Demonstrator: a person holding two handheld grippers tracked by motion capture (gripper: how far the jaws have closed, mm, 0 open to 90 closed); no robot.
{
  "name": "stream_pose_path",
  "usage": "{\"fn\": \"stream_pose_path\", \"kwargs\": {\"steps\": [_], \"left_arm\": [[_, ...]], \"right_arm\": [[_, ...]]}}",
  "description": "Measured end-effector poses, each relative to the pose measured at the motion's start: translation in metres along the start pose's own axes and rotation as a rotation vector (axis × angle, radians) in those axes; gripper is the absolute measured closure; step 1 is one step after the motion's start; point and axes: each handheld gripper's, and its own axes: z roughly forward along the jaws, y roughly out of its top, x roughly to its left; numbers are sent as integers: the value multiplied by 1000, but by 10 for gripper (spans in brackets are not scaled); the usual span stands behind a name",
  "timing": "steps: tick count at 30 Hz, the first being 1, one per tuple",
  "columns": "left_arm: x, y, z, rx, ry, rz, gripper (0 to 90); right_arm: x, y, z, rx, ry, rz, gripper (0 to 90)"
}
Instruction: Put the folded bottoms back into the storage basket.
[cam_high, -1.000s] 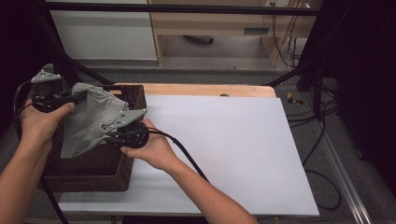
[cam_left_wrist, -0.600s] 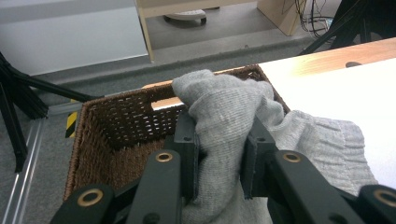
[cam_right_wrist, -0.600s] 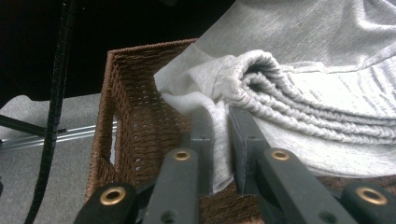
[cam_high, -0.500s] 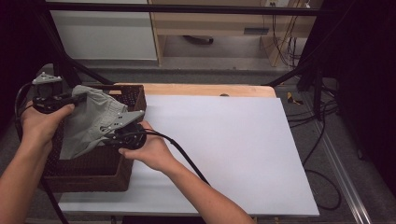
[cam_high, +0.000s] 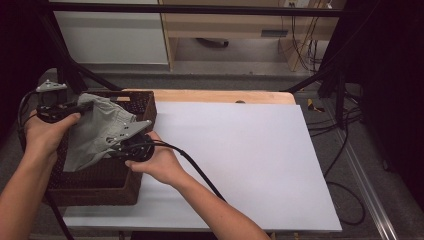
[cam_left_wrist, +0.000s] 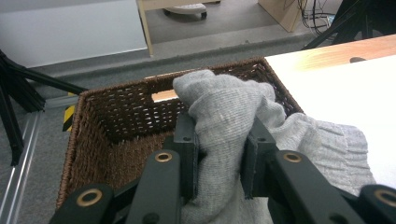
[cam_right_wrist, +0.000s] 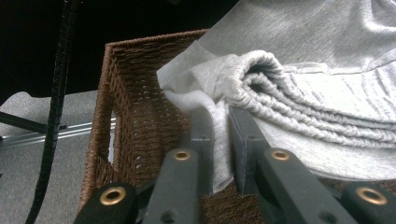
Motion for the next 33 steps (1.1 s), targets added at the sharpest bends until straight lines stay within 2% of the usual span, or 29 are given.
{"fn": "stream_pose_path", "kwargs": {"steps": [11,17,19,21,22,24,25,31,33], "left_arm": [[0,-4,4,14,-2,7,714],[1,-2,8,4,-2,2,714],[1,-1,9,-1,0,5,712],[2,-1,13,-4,20,10,687],[2,-2,16,1,34,11,654],[4,-4,21,16,39,-6,526],[4,-5,21,-2,39,-20,471],[2,-7,21,-8,35,-35,409],[0,-6,21,-12,32,-29,405]], "right_arm": [[2,-3,5,10,1,1,811],[0,-3,6,17,-12,5,811],[-2,-4,7,18,-18,8,810],[-3,-5,9,26,-19,13,799],[-3,-5,11,42,-23,15,768],[-4,-9,14,97,-24,38,584],[-3,-11,14,111,-38,37,545],[-5,-13,-4,76,-63,54,440],[-6,-12,-10,62,-73,61,439]]}}
